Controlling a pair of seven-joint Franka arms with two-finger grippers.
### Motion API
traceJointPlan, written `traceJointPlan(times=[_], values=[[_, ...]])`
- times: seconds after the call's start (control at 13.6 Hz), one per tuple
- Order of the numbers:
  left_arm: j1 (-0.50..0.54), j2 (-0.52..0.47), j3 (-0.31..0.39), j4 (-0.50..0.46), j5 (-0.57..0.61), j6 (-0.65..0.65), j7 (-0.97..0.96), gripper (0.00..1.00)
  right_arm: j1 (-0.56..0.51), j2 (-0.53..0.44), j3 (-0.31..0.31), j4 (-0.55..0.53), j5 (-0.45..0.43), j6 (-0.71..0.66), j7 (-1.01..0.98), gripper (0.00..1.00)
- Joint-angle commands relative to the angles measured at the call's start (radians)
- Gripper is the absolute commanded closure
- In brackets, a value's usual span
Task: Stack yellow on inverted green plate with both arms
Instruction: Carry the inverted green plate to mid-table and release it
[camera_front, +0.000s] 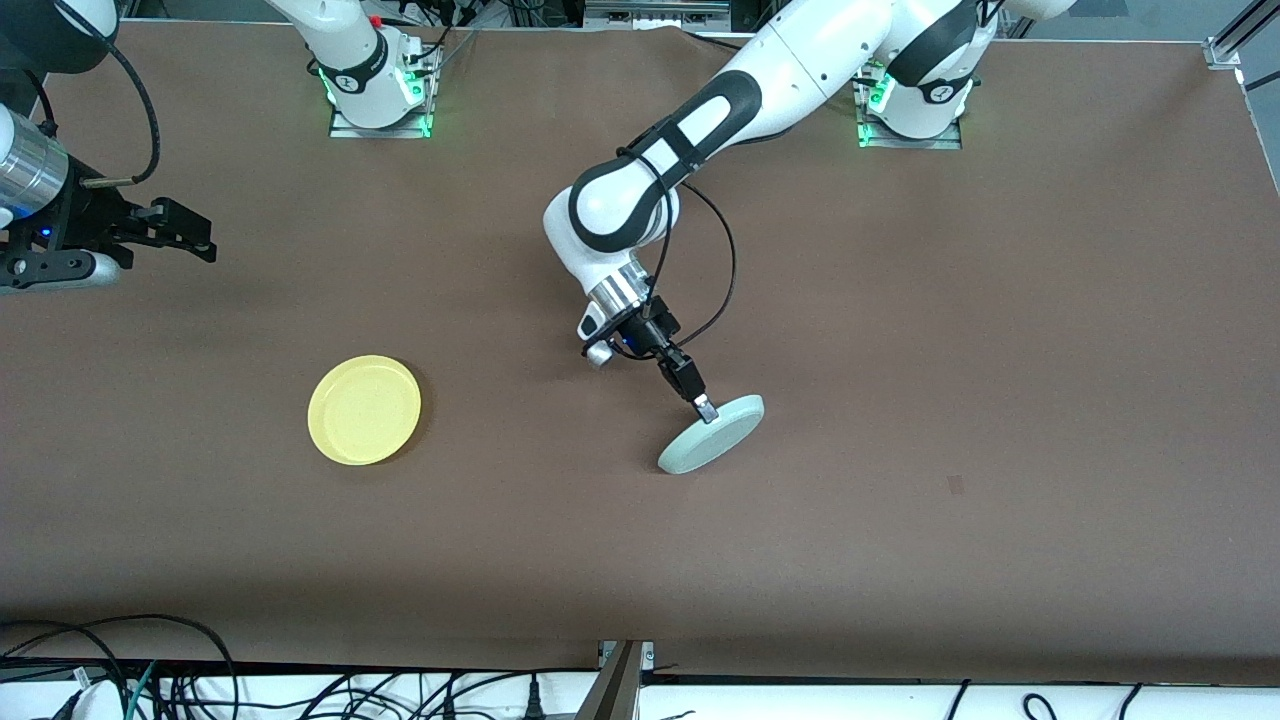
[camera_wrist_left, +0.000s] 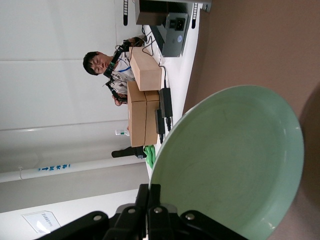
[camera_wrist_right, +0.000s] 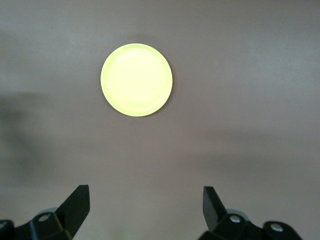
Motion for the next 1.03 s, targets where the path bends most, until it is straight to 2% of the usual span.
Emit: traceJointPlan(times=[0.0,0.22,0.37,0.59,0.74,0.81,0.88,0.96], values=[[-0.027,0.067,-0.039,0.049,0.003,0.003,-0.090,1.00,-0.004,0.003,0.005,0.009,-0.012,-0.005,0.010,0.00],[-0.025,0.090,-0.123,0.059,-0.033,0.007,-0.176,1.00,-0.006,0.003,0.005,0.009,-0.009,-0.008,0.012,0.00],[-0.027,0.111,-0.180,0.127,-0.096,0.007,-0.183,1.00,-0.006,0.003,0.005,0.009,-0.009,-0.007,0.010,0.00],[-0.025,0.114,-0.214,0.141,-0.187,0.058,-0.328,1.00,-0.006,0.003,0.005,0.009,-0.007,-0.008,0.012,0.00],[-0.019,0.110,-0.214,0.143,-0.299,0.127,-0.409,1.00,-0.007,0.003,0.003,0.009,-0.007,-0.008,0.012,0.00],[-0.014,0.110,-0.214,0.160,-0.366,0.163,-0.426,0.90,-0.009,0.005,-0.001,0.008,-0.006,-0.005,0.012,0.00],[-0.014,0.113,-0.212,0.167,-0.439,0.214,-0.456,0.56,-0.007,0.011,-0.006,0.009,-0.003,-0.003,0.013,0.00],[-0.013,0.113,-0.211,0.165,-0.483,0.257,-0.517,0.38,-0.007,0.011,-0.006,0.009,-0.003,-0.002,0.013,0.00]])
